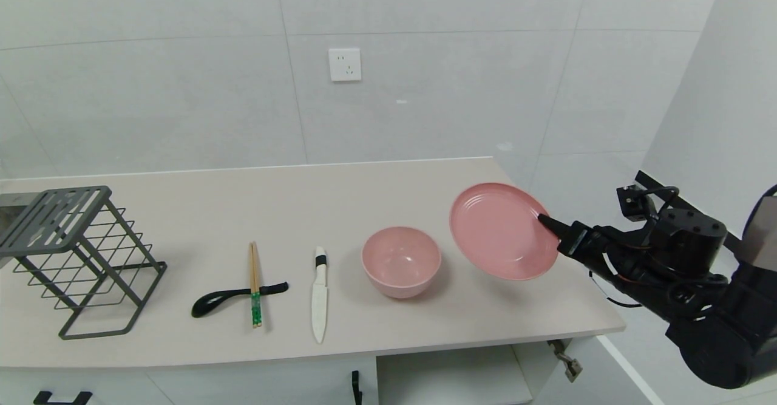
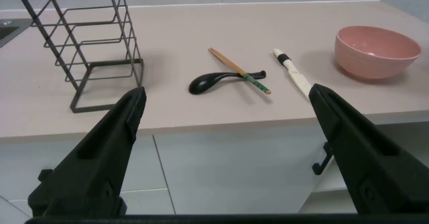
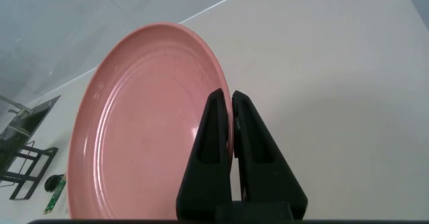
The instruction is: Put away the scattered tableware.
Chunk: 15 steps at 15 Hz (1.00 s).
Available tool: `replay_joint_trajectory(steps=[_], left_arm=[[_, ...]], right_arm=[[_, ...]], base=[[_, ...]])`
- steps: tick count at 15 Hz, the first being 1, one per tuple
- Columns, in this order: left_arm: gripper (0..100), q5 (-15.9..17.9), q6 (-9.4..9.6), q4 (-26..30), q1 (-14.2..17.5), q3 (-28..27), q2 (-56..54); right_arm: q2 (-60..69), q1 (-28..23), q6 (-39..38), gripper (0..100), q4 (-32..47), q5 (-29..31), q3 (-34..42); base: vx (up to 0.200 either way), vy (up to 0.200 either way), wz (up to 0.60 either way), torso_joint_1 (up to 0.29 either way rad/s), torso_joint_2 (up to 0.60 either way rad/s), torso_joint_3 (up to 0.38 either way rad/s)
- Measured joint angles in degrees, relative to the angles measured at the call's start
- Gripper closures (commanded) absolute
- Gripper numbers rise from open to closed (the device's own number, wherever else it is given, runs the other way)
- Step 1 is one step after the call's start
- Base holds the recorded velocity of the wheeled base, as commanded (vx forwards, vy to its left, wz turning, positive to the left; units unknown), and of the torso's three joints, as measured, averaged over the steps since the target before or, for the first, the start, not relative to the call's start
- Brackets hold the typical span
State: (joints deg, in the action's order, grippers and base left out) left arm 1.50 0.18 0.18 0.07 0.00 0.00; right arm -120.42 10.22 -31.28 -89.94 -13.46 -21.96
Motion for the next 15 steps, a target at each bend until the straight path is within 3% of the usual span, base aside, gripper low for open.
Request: replay_joint_trajectory(steps=[3,6,9,12,15], left_arm=[[0,0.11,2.93,-1.74,0.0,0.0,0.0],[0,0.22,3.54,-11.57,0.17,-2.58,0.9],[0,1.21,2.06,-7.02,-1.23,-7.61,5.21],[0,3.85,-0.8,-4.74,-3.16,-13.03,11.63],[0,10.57,-3.68,-5.08,-4.58,-16.4,20.7]], right_arm=[[1.04,0.91,-0.05,100,0.04,0.02,1.34],[3.36,1.91,-0.02,100,0.0,0.02,2.47],[4.73,2.77,0.11,100,0.04,0.02,3.24],[6.52,2.93,0.2,100,0.0,0.02,3.46],[7.9,1.88,0.3,100,0.0,0.02,3.49]], base=[[0.0,0.0,0.0,0.0,0.0,0.0],[0.0,0.0,0.0,0.0,0.0,0.0],[0.0,0.0,0.0,0.0,0.0,0.0],[0.0,0.0,0.0,0.0,0.0,0.0],[0.0,0.0,0.0,0.0,0.0,0.0]])
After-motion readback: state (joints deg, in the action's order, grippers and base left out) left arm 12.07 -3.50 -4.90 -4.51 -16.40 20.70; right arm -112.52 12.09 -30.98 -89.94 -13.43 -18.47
